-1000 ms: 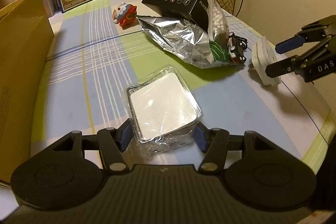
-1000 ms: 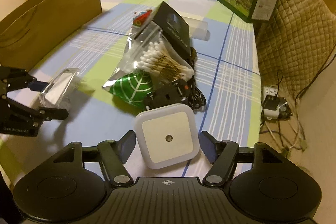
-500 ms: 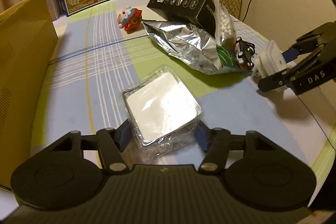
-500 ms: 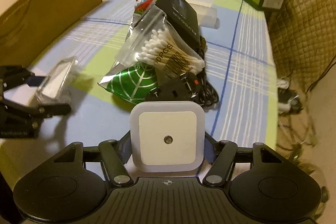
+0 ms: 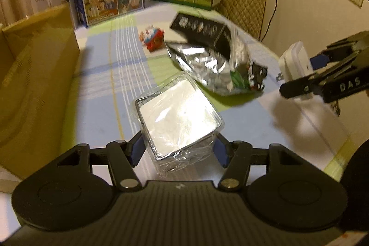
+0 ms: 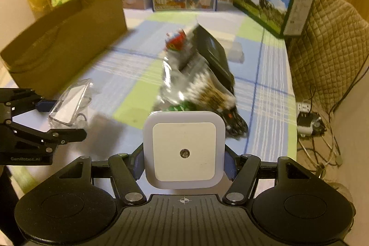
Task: Organize objects
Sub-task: 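Carry the clear box with left gripper while right gripper carries the night light to the cardboard box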
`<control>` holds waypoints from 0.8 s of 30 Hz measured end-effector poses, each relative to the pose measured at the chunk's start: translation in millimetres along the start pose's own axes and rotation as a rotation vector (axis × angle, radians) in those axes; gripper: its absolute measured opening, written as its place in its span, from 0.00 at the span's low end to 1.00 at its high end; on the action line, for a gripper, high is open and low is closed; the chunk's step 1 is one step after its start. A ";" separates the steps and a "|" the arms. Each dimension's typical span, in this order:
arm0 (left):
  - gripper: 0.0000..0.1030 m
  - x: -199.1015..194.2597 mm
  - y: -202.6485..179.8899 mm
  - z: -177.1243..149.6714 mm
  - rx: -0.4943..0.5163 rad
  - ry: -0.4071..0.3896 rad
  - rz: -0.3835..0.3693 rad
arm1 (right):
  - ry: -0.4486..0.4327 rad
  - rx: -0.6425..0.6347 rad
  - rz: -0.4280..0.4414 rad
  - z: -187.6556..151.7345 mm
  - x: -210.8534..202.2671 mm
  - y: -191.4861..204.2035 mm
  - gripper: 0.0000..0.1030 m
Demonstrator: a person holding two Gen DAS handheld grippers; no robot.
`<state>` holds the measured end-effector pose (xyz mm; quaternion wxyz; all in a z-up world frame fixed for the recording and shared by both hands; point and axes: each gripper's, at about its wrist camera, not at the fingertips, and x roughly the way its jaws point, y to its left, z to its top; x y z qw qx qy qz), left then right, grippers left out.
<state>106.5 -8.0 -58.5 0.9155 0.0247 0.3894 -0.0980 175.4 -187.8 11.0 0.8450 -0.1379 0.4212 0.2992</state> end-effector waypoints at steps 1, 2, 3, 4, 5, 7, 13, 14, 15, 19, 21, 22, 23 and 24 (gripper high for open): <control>0.54 -8.2 2.1 3.3 -0.001 -0.012 0.002 | -0.011 -0.007 0.004 4.3 -4.7 6.6 0.60; 0.54 -16.3 4.7 6.8 0.000 -0.022 0.004 | -0.021 -0.015 0.010 8.9 -8.9 13.7 0.60; 0.54 -23.8 7.0 10.1 0.003 -0.032 0.007 | -0.031 -0.024 0.018 14.0 -12.3 20.7 0.60; 0.54 -32.5 10.6 13.9 0.007 -0.044 0.011 | -0.043 -0.033 0.026 20.4 -15.5 28.7 0.60; 0.54 -40.8 14.5 17.4 0.007 -0.054 0.015 | -0.054 -0.044 0.033 26.5 -17.8 36.6 0.60; 0.54 -58.3 26.3 22.8 -0.002 -0.072 0.018 | -0.077 -0.073 0.055 40.8 -21.5 54.4 0.60; 0.54 -104.3 77.2 32.1 -0.014 -0.102 0.064 | -0.139 -0.178 0.162 93.2 -20.7 125.2 0.60; 0.54 -111.0 87.7 32.9 -0.008 -0.104 0.082 | -0.144 -0.198 0.174 101.7 -18.3 136.8 0.60; 0.54 -116.5 97.1 33.8 -0.002 -0.106 0.099 | -0.148 -0.217 0.185 110.1 -14.7 148.4 0.60; 0.54 -131.5 142.1 36.1 0.027 -0.087 0.164 | -0.150 -0.282 0.236 137.2 5.0 194.0 0.60; 0.55 -133.9 164.3 35.0 0.035 -0.075 0.190 | -0.149 -0.312 0.249 148.8 17.3 215.4 0.60; 0.55 -133.9 176.4 34.3 0.035 -0.064 0.200 | -0.147 -0.323 0.255 154.6 24.3 225.5 0.60; 0.55 -133.6 187.4 32.1 0.031 -0.058 0.205 | -0.142 -0.331 0.260 159.3 31.8 233.5 0.60; 0.55 -132.7 198.5 31.1 0.023 -0.052 0.208 | -0.136 -0.338 0.262 162.3 39.0 239.3 0.60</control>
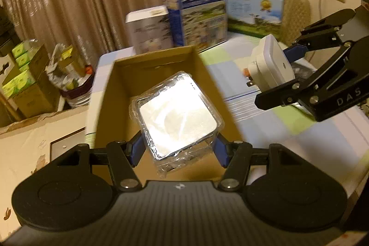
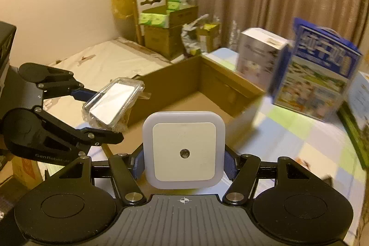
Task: Organize objects
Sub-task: 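Carry the clear box with left gripper while right gripper carries the night light to the cardboard box, then open left gripper over the cardboard box while right gripper releases the night light inside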
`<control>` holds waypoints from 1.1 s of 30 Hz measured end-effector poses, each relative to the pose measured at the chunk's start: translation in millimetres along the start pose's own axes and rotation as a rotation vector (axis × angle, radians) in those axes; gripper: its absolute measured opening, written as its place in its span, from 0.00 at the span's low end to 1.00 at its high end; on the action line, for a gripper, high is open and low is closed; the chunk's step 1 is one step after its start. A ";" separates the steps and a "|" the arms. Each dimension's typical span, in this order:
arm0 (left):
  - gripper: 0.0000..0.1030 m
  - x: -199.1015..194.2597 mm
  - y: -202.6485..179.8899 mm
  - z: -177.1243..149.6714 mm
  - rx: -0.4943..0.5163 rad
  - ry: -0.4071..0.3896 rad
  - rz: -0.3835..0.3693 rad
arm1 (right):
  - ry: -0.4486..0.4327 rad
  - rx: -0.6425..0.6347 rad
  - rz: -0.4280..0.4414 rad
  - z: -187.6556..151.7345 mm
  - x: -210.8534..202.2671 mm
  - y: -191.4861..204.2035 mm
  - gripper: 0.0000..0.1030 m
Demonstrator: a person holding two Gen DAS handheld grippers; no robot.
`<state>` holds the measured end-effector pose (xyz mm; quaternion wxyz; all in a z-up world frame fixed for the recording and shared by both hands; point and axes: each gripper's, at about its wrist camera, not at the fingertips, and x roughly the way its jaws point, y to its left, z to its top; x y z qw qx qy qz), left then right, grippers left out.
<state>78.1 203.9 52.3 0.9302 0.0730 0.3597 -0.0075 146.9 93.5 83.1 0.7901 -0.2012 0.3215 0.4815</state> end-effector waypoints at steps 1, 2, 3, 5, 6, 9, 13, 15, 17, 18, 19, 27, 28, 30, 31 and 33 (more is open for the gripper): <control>0.55 2.1 9.2 -1.1 -0.008 0.006 0.000 | 0.013 -0.008 0.003 4.2 10.0 4.0 0.60; 0.55 5.4 16.4 -2.8 -0.015 0.013 0.000 | 0.024 -0.019 0.004 7.5 19.6 6.7 0.60; 0.55 9.1 23.8 -4.6 -0.026 0.019 0.001 | 0.034 -0.031 0.005 9.3 27.5 10.3 0.60; 0.55 16.5 33.2 -9.7 -0.042 0.030 -0.007 | 0.052 -0.046 0.009 9.2 40.5 13.0 0.60; 0.55 19.5 37.4 -12.4 -0.046 0.034 -0.009 | 0.061 -0.048 0.011 9.2 47.0 12.8 0.60; 0.55 27.4 45.2 -19.0 -0.056 0.039 -0.018 | 0.075 -0.051 0.014 7.7 60.3 13.0 0.60; 0.55 34.8 51.1 -21.2 -0.067 0.035 -0.037 | 0.094 -0.050 0.008 6.2 76.2 10.6 0.60; 0.62 37.0 52.4 -21.2 -0.072 0.031 -0.039 | 0.096 -0.049 0.023 5.1 81.7 8.5 0.60; 0.76 36.6 53.6 -21.1 -0.090 0.014 -0.036 | 0.090 -0.043 0.024 4.6 80.7 6.5 0.60; 0.77 34.6 54.1 -21.1 -0.094 0.002 -0.035 | 0.081 -0.036 0.014 4.0 79.8 4.6 0.61; 0.77 33.4 54.4 -20.4 -0.099 -0.004 -0.032 | 0.071 -0.026 0.007 3.6 77.2 3.5 0.61; 0.77 4.5 53.6 -22.1 -0.157 -0.047 -0.004 | -0.010 0.082 -0.038 -9.0 26.2 -4.5 0.62; 0.77 -0.4 51.6 -22.0 -0.164 -0.052 -0.001 | -0.022 0.093 -0.046 -11.8 16.9 -3.8 0.62; 0.77 -10.6 45.4 -21.6 -0.172 -0.061 0.001 | -0.038 0.111 -0.061 -18.0 0.2 -2.5 0.62; 0.77 -15.4 42.4 -21.5 -0.177 -0.067 -0.002 | -0.045 0.119 -0.070 -21.5 -8.3 -1.8 0.62; 0.77 -24.1 35.4 -19.9 -0.192 -0.080 -0.007 | -0.063 0.145 -0.090 -30.3 -26.8 -1.3 0.62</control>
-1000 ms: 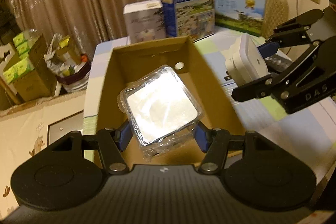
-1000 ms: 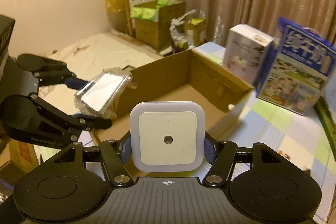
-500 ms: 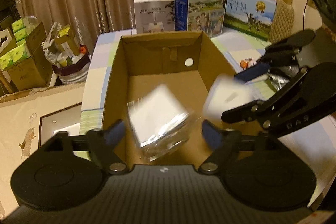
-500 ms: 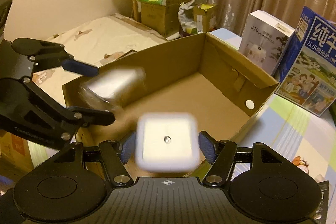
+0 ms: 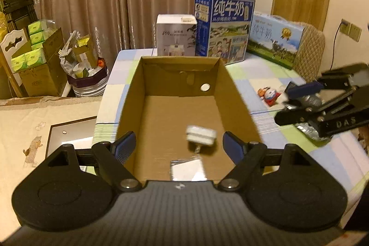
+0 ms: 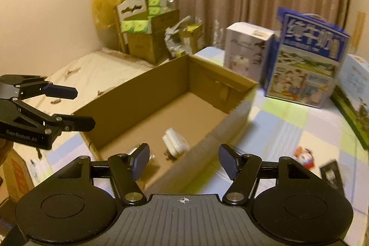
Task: Organize objects
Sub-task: 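Open left gripper over the cardboard box while right gripper releases the night light inside, then move both grippers back toward the remaining items on the table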
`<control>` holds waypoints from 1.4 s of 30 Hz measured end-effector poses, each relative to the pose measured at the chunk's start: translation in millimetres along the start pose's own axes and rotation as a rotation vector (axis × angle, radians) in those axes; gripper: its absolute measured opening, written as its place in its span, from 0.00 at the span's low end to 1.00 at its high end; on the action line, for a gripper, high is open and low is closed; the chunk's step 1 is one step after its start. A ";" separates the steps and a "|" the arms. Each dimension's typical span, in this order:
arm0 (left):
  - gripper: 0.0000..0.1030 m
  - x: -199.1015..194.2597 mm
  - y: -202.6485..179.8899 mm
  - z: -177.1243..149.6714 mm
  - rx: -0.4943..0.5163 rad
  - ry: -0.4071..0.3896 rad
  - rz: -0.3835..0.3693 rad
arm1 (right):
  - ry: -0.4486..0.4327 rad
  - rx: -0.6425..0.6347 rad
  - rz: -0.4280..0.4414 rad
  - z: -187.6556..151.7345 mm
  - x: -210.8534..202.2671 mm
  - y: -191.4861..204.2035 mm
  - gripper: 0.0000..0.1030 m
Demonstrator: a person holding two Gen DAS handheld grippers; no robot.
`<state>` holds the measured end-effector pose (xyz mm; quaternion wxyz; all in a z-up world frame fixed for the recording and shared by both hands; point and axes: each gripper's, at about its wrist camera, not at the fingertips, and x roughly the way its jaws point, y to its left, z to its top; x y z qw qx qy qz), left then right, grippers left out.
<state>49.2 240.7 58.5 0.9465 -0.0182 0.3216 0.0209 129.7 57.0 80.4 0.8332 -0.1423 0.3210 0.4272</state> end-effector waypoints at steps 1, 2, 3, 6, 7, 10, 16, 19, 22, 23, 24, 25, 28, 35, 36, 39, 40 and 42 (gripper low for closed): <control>0.77 -4.8 -4.7 0.2 -0.008 -0.007 -0.003 | -0.007 0.019 -0.010 -5.0 -9.4 -1.0 0.62; 0.78 -9.0 -9.5 0.4 -0.016 -0.012 -0.006 | -0.007 0.041 -0.019 -9.6 -18.0 -2.5 0.62; 0.80 -13.3 -14.0 0.3 -0.026 -0.016 -0.011 | -0.007 0.059 -0.026 -14.5 -27.0 -3.5 0.62; 0.83 -26.6 -30.8 -0.2 -0.046 -0.030 -0.041 | -0.020 0.108 -0.053 -30.6 -52.3 -9.4 0.62; 0.83 -30.7 -37.2 -0.4 -0.047 -0.034 -0.047 | -0.023 0.124 -0.067 -36.2 -60.0 -11.3 0.62; 0.85 -39.9 -57.5 -2.3 -0.043 -0.041 -0.065 | -0.035 0.174 -0.109 -55.4 -82.3 -17.8 0.62; 0.90 -48.4 -99.6 -6.9 -0.037 -0.050 -0.126 | -0.046 0.260 -0.194 -99.8 -125.7 -37.2 0.62; 0.94 -51.1 -119.8 -9.7 -0.036 -0.056 -0.158 | -0.044 0.310 -0.233 -119.2 -144.5 -47.1 0.62; 0.98 -50.4 -138.9 -11.5 -0.033 -0.056 -0.183 | -0.044 0.357 -0.269 -139.5 -161.2 -56.3 0.62; 0.99 -49.5 -144.7 -12.0 -0.031 -0.053 -0.190 | -0.043 0.371 -0.281 -144.8 -165.4 -59.6 0.62; 0.99 -48.3 -150.9 -12.6 -0.026 -0.050 -0.197 | -0.043 0.385 -0.291 -150.1 -168.8 -62.4 0.62; 0.99 -47.1 -157.9 -13.2 -0.019 -0.046 -0.204 | -0.043 0.401 -0.301 -155.5 -172.5 -65.6 0.62; 0.99 -42.9 -175.2 -15.5 0.006 -0.031 -0.216 | -0.049 0.439 -0.325 -168.4 -182.5 -73.9 0.62; 0.99 -31.7 -203.6 -20.6 0.046 -0.003 -0.229 | -0.077 0.486 -0.365 -183.4 -202.8 -88.7 0.62; 0.99 -30.9 -206.6 -21.1 0.051 -0.001 -0.229 | -0.081 0.492 -0.370 -184.9 -205.6 -90.4 0.62; 0.99 -28.9 -214.6 -21.3 0.068 0.007 -0.225 | -0.096 0.511 -0.376 -187.1 -211.4 -91.0 0.62; 0.99 -29.3 -216.6 -21.3 0.072 0.007 -0.228 | -0.099 0.514 -0.378 -186.7 -212.2 -90.9 0.62; 0.99 -28.8 -220.6 -20.9 0.080 0.008 -0.224 | -0.101 0.514 -0.380 -187.5 -214.8 -90.5 0.62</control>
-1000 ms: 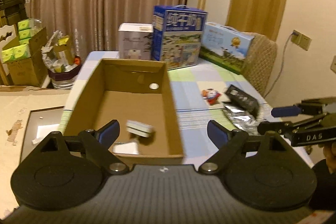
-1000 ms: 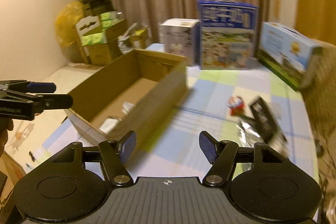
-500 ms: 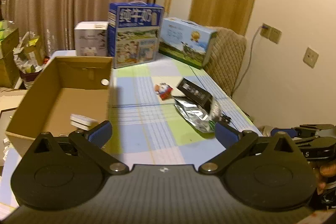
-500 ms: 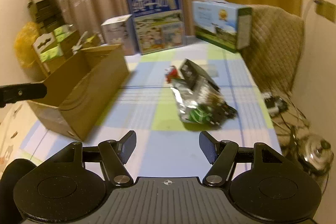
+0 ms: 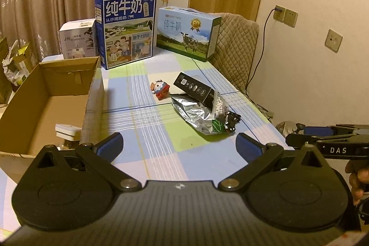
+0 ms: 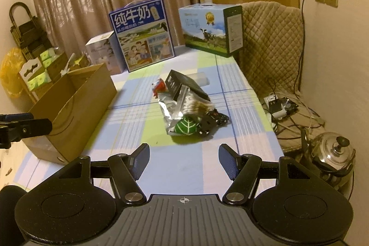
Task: Organize objects
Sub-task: 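Move both grippers back toward the remaining items on the table, then grasp the black toy car with right gripper while left gripper approaches the silver foil bag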
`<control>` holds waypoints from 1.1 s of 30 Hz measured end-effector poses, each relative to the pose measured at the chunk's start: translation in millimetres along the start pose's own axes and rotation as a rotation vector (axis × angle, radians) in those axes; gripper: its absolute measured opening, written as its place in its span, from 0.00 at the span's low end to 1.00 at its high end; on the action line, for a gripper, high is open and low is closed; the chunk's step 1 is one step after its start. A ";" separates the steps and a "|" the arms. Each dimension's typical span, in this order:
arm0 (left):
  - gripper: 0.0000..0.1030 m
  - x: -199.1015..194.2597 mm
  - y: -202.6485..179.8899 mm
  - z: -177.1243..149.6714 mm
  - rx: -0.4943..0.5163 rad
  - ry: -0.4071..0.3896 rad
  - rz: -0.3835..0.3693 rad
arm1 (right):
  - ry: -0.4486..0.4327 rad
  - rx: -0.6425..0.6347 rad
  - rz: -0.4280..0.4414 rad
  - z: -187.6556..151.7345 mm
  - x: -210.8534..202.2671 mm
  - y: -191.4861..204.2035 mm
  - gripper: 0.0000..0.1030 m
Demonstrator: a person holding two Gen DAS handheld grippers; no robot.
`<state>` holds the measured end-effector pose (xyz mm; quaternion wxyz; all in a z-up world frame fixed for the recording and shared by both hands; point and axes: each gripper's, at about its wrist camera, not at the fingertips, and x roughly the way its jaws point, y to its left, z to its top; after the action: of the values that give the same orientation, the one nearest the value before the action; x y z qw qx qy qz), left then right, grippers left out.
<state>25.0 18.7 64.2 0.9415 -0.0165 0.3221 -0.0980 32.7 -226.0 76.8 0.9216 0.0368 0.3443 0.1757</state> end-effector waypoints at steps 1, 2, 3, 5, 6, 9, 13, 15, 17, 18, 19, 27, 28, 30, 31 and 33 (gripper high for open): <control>0.99 -0.1 -1.8 0.7 0.001 -0.001 0.002 | -0.001 -0.001 -0.001 0.2 -0.4 -0.6 0.62; 0.99 0.1 -3.4 0.7 0.002 -0.002 0.001 | 0.000 -0.001 -0.002 -0.6 -1.0 -0.9 0.62; 0.99 1.0 -5.2 0.6 0.002 -0.001 -0.001 | 0.000 -0.001 -0.003 -1.1 -2.2 -1.7 0.62; 0.99 1.7 -8.2 0.5 0.001 -0.001 -0.001 | 0.001 -0.003 -0.004 0.6 -1.7 -1.7 0.62; 0.99 2.7 -9.6 0.2 0.001 -0.002 -0.004 | 0.000 -0.004 -0.008 1.5 -2.2 -2.7 0.62; 0.99 8.0 -13.2 0.7 0.002 0.000 -0.019 | -0.008 -0.018 -0.016 4.1 -5.4 -2.4 0.62; 0.99 16.1 -17.4 -0.1 -0.002 0.004 -0.035 | -0.021 -0.042 -0.027 7.8 -8.6 -4.1 0.62; 0.99 22.4 -19.1 -0.4 -0.002 0.012 -0.043 | -0.023 -0.038 -0.032 9.1 -7.0 -7.6 0.62; 0.99 31.1 -20.4 -0.9 -0.002 0.021 -0.038 | -0.018 -0.031 -0.037 11.2 -0.3 -12.8 0.62; 0.99 35.5 -20.4 -0.9 -0.004 0.025 -0.034 | -0.012 -0.028 -0.039 12.0 4.3 -15.3 0.62; 0.99 40.7 -20.0 -0.9 -0.008 0.030 -0.032 | -0.006 -0.025 -0.041 13.1 8.8 -18.0 0.62; 0.99 89.8 -13.4 1.4 -0.031 0.072 -0.016 | 0.005 -0.016 -0.031 27.3 51.2 -36.6 0.62; 0.99 96.9 -12.4 1.6 -0.032 0.077 -0.017 | 0.009 -0.015 -0.030 29.3 57.1 -38.2 0.62; 0.99 109.8 -10.3 2.3 -0.032 0.085 -0.015 | 0.016 -0.018 -0.029 32.5 69.3 -41.1 0.62; 0.99 116.9 -9.2 2.7 -0.032 0.089 -0.016 | 0.020 -0.022 -0.029 33.4 76.0 -42.8 0.62; 0.99 129.2 -7.3 3.0 -0.028 0.093 -0.015 | 0.027 -0.020 -0.029 34.5 89.1 -45.9 0.62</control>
<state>125.5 -13.8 -10.8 0.9244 -0.0278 0.3667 -0.1013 131.2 -236.0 38.9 0.9195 0.0204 0.3556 0.1663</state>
